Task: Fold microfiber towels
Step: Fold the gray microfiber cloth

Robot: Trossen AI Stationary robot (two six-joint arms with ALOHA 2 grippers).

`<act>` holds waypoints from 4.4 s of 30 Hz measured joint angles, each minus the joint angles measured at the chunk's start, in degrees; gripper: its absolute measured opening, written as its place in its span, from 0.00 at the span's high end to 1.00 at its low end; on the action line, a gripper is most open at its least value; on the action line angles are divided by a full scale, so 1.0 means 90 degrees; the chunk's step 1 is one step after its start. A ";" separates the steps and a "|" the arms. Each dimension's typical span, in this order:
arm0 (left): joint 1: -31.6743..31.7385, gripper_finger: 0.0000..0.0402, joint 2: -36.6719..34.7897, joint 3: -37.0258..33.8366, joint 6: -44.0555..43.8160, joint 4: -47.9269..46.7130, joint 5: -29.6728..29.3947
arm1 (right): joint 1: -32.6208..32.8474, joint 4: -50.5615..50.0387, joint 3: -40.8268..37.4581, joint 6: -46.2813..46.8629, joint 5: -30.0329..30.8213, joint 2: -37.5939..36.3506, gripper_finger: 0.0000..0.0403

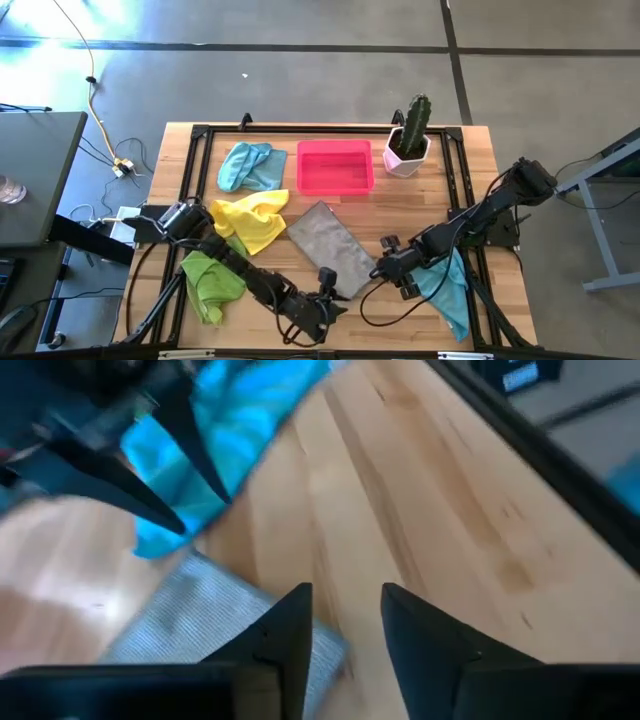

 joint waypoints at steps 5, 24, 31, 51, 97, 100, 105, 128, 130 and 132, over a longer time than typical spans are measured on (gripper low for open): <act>0.0074 0.65 0.0283 0.0000 0.0373 0.0260 -0.0140 | 0.0000 -0.0031 0.0000 0.0025 -0.0113 -0.0002 0.58; 0.0583 0.63 0.0710 0.0314 0.0376 -0.0427 0.0606 | 0.0000 -0.0104 0.0000 0.0168 -0.0154 -0.0002 0.58; 0.0654 0.76 0.0710 0.0316 -0.0087 -0.0485 0.0662 | 0.0000 -0.0109 0.0000 0.0119 -0.0152 -0.0002 0.58; 0.0672 0.99 0.0126 0.0301 -0.2172 -0.0282 0.0008 | 0.0392 0.1268 0.0001 -0.1835 0.1224 -0.0002 0.58; 0.0534 1.00 -0.0332 0.0306 -0.2171 -0.0791 -0.0245 | 0.0437 0.3922 -0.0585 -0.0663 0.1589 0.0002 0.58; 0.0588 1.00 -0.0332 0.0306 -0.2168 -0.0777 -0.0240 | 0.0437 0.4167 -0.0585 -0.0606 0.1608 0.0004 0.58; 0.0597 1.00 -0.0332 0.0306 -0.2168 -0.0773 -0.0245 | 0.0399 0.4460 -0.0584 -0.0471 0.1693 0.0081 0.58; 0.0345 1.00 -0.0322 0.0306 -0.2348 -0.0800 -0.1139 | 0.0538 0.4096 -0.0583 0.0725 0.1202 0.0947 0.58; 0.0296 1.00 -0.0322 0.0306 -0.2372 -0.0802 -0.1225 | 0.0593 0.4024 -0.0583 0.0724 0.1311 0.0947 0.59; 0.0247 1.00 -0.0322 0.0306 -0.2494 -0.0817 -0.1264 | 0.0633 0.3991 -0.0583 0.0723 0.1361 0.0947 0.61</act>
